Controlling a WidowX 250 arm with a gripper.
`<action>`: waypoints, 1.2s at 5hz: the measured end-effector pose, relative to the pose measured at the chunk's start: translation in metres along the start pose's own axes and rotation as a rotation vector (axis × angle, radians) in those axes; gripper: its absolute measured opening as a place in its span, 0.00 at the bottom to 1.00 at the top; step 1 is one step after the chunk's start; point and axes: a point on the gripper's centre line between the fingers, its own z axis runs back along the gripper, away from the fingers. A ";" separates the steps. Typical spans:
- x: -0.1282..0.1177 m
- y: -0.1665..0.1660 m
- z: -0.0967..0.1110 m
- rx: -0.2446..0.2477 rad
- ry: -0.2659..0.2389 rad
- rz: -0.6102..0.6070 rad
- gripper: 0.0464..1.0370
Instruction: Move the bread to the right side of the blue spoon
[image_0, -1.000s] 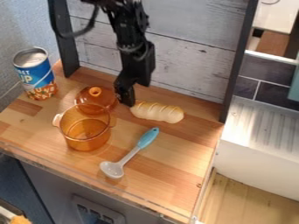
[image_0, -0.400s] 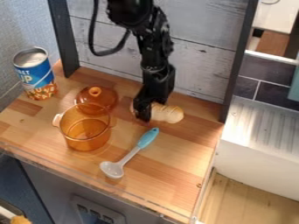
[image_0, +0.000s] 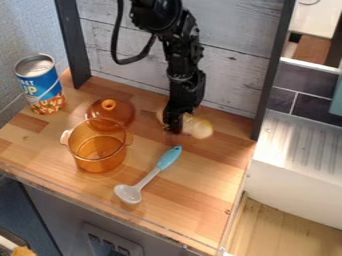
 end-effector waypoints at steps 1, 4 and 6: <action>-0.009 -0.007 0.002 0.063 -0.034 0.192 0.60; -0.022 -0.017 0.041 0.076 -0.044 0.488 0.60; -0.016 -0.029 0.107 0.103 -0.003 0.951 0.60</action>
